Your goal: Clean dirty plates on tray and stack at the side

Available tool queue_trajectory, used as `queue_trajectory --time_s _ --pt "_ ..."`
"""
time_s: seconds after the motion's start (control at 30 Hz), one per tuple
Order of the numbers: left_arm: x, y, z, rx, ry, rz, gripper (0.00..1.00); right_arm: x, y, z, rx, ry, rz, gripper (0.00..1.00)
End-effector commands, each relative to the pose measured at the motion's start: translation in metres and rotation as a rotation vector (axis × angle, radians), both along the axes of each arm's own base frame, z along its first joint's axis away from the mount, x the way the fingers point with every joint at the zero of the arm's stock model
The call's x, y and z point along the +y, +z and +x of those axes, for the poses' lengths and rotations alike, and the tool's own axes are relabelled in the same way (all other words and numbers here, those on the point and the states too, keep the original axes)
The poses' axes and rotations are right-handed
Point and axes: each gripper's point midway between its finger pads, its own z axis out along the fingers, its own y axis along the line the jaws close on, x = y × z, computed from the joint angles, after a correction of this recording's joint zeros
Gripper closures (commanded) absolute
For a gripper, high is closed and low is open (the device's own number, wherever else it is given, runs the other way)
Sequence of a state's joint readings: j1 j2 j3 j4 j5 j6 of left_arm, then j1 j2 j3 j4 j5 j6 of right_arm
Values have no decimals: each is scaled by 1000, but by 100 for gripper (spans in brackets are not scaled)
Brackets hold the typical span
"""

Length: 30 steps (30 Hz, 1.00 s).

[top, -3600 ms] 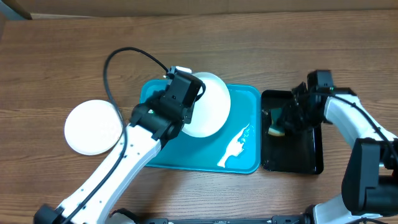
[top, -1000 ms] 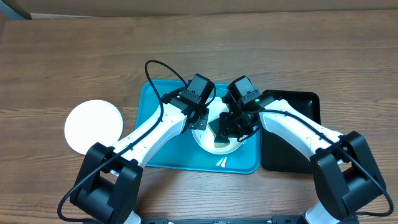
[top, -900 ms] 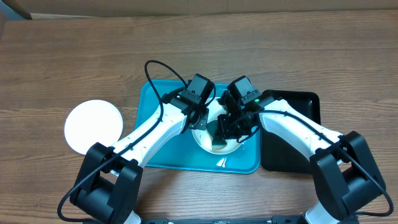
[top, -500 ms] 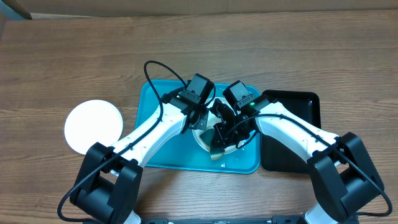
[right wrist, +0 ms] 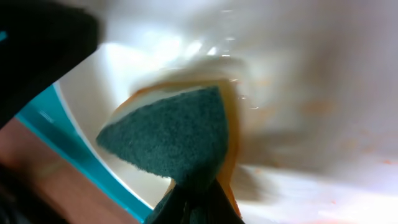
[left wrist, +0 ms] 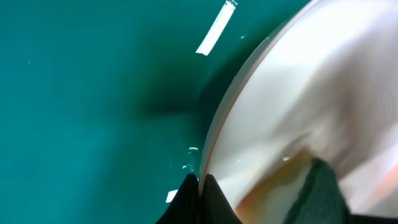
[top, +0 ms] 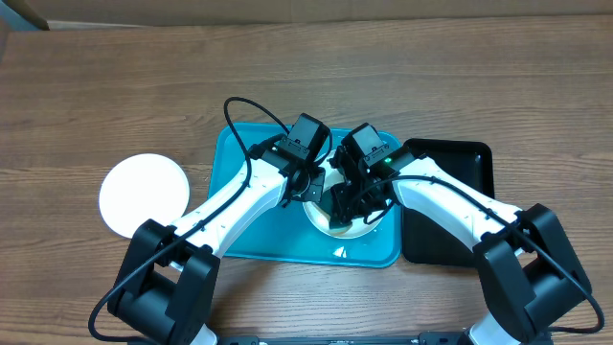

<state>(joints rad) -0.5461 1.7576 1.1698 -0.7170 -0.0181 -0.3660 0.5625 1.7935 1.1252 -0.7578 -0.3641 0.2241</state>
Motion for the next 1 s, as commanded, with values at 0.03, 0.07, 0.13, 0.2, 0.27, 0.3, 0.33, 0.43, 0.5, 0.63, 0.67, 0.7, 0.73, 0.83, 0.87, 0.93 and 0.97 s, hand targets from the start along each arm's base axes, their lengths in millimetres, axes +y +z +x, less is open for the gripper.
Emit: queue_trajectory --time_s 0.03,0.07,0.13,0.2,0.27,0.3,0.33,0.43,0.5,0.63,0.67,0.7,0.73,0.83,0.87,0.93,0.97 --pt "5 -3 -4 18 10 29 96 -29 -6 18 -23 -112 -85 96" --pt "6 -3 -4 18 11 34 96 -32 -6 21 -22 -125 -85 96" --pt "7 -4 -4 18 13 38 96 -40 -6 27 -22 -152 -84 96" --pt "8 -4 -3 14 15 46 96 -46 -5 33 -23 -174 -83 96" --pt "9 -3 -3 13 16 53 96 -50 -3 37 -29 -187 -81 96" --pt "10 -3 -3 12 17 56 96 -51 -2 39 -34 -190 -79 96" --pt "12 -3 -3 11 19 62 96 -53 -1 40 -38 -195 -80 96" --pt "18 -2 -1 7 33 78 96 -58 6 47 -54 -216 -76 96" --pt "21 2 1 -1 44 73 96 -60 16 53 -77 -227 -63 96" --pt "32 20 9 -51 76 57 96 -66 48 63 -148 -256 -27 96" --pt "36 26 12 -71 87 58 96 -70 56 66 -168 -271 -15 96" --pt "40 32 14 -94 98 65 96 -74 66 69 -189 -289 -4 96" --pt "46 39 16 -117 108 77 96 -80 74 71 -207 -308 4 96" --pt "68 60 20 -190 147 148 96 -105 96 75 -236 -404 20 96" --pt "76 67 20 -213 161 182 96 -117 101 76 -244 -436 19 96" --pt "91 79 18 -253 188 244 96 -140 108 77 -247 -496 11 96" --pt "98 85 17 -270 202 274 96 -150 108 77 -242 -516 2 96"
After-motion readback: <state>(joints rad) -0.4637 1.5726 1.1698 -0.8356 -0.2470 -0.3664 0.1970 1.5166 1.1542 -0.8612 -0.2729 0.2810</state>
